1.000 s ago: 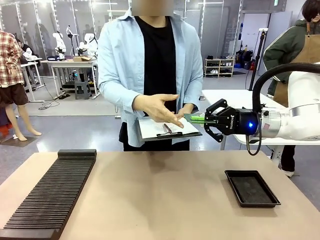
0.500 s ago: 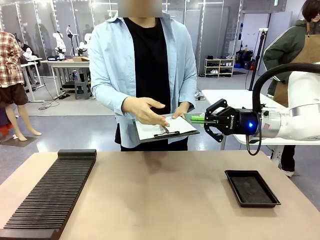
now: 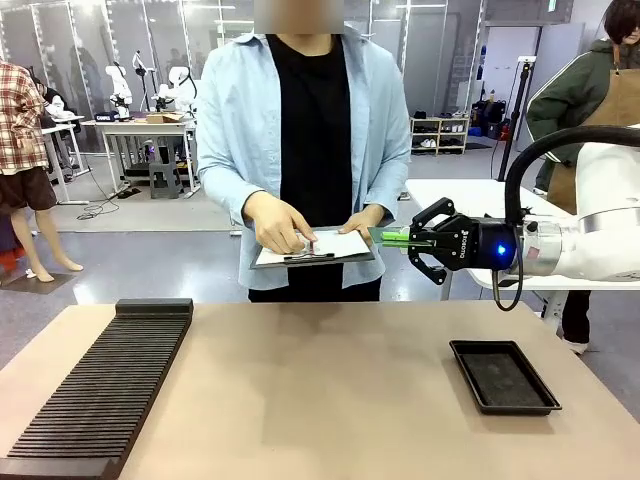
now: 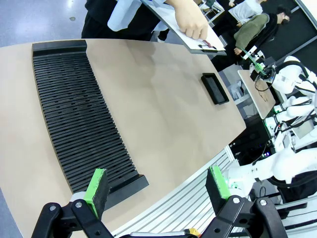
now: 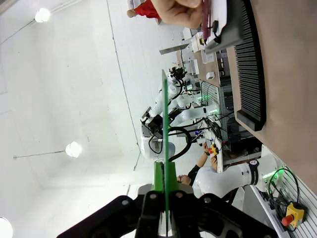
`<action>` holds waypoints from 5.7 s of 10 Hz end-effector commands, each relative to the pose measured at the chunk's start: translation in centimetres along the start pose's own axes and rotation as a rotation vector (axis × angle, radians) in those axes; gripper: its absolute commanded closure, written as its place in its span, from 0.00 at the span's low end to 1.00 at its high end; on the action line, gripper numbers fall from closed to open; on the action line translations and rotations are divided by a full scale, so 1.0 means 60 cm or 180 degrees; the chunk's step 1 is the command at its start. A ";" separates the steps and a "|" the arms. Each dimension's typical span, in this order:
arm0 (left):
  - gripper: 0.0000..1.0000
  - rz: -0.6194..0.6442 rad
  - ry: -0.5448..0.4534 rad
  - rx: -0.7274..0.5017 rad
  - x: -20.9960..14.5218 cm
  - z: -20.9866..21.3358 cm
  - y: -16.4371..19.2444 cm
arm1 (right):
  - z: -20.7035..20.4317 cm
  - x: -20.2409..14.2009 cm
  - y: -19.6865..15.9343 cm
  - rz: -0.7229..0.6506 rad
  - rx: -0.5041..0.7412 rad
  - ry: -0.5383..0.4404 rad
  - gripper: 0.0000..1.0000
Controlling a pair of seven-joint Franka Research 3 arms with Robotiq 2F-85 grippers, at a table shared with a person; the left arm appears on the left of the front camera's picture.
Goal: Inspect the PCB.
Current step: Place the Blank PCB in the ESD tray.
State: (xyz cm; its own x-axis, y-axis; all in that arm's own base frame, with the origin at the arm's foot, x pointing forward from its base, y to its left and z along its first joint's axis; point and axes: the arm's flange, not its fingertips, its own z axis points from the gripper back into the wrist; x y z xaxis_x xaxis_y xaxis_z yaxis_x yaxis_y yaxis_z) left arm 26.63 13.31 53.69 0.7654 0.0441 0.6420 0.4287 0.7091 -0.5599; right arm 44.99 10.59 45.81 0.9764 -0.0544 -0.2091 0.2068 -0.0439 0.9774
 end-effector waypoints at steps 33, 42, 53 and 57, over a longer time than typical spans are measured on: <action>0.00 0.0038 0.0048 0.0066 0.006 0.004 -0.001 | 0.178 0.114 -0.196 0.0944 -0.4011 -0.0652 0.40; 0.00 0.0038 0.0048 0.0066 0.006 0.004 -0.001 | 0.199 0.084 -0.137 0.1224 -0.4363 -0.0794 0.05; 0.00 0.0038 0.0048 0.0066 0.006 0.004 -0.001 | 0.197 0.068 -0.130 0.1293 -0.4260 -0.0822 0.05; 0.00 0.0038 0.0048 0.0066 0.006 0.004 -0.001 | 0.233 -0.025 0.038 0.1566 -0.4015 -0.0868 0.05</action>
State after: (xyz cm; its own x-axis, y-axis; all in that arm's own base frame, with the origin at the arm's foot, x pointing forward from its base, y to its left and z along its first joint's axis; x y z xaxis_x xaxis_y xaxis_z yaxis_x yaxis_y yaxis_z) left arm 26.65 13.28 53.69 0.7655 0.0433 0.6420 0.4296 0.7084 -0.5600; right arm 44.48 -1.89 45.15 0.9597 -0.0193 0.2803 -0.0557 0.9647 0.2574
